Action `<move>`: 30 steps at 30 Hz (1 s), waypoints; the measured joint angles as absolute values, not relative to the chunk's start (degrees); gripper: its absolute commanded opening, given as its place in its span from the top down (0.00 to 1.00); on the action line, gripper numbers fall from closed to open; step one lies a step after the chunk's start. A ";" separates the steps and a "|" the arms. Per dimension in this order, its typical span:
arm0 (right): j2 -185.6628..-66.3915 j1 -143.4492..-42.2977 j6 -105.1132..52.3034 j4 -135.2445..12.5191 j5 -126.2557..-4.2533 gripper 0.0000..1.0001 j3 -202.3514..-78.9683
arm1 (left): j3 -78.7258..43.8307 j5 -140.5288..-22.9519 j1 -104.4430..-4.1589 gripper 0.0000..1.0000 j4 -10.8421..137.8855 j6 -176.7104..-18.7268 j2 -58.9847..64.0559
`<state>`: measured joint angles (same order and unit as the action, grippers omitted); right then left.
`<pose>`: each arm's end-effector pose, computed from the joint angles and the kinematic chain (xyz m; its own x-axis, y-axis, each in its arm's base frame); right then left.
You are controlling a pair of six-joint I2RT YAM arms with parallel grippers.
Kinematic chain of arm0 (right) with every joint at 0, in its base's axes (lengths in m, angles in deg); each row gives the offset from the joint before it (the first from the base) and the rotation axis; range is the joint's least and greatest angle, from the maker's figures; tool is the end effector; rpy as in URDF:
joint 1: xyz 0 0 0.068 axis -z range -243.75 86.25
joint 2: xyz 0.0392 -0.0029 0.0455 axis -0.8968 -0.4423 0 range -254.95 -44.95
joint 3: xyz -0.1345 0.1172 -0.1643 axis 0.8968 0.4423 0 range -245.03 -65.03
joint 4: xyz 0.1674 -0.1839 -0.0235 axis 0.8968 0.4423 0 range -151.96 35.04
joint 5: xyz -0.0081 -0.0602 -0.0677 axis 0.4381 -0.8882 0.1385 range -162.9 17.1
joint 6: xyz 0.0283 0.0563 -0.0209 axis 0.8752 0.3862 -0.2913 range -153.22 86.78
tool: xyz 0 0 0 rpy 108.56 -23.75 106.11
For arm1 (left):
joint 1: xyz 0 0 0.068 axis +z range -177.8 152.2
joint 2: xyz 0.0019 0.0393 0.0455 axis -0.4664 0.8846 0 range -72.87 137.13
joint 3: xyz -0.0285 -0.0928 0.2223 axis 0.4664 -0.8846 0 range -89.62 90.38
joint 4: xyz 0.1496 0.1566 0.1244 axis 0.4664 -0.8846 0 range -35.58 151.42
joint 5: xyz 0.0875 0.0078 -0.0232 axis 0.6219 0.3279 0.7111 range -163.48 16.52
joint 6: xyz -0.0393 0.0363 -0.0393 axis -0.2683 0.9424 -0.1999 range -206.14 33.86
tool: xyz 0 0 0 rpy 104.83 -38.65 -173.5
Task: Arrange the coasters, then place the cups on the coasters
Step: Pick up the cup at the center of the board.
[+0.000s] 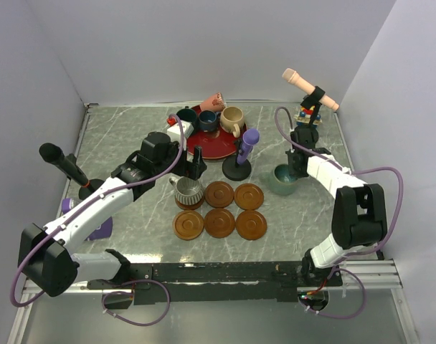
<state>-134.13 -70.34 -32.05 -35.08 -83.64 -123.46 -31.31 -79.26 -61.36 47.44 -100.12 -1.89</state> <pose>0.3135 0.0264 0.1726 -0.8391 -0.0768 -0.5386 0.0036 0.9892 -0.1465 0.2446 -0.1687 0.2842 -0.5138 0.0523 -0.8563 0.5161 0.8162 -0.2598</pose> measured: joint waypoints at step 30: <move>-113.70 -99.25 18.72 7.43 -98.41 1.00 -126.13 | -32.69 -72.27 -58.28 0.03 48.34 -102.61 -6.79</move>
<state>-113.70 -99.25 18.72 7.43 -98.41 -126.13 -32.69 -72.27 -58.28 48.34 -102.61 -6.79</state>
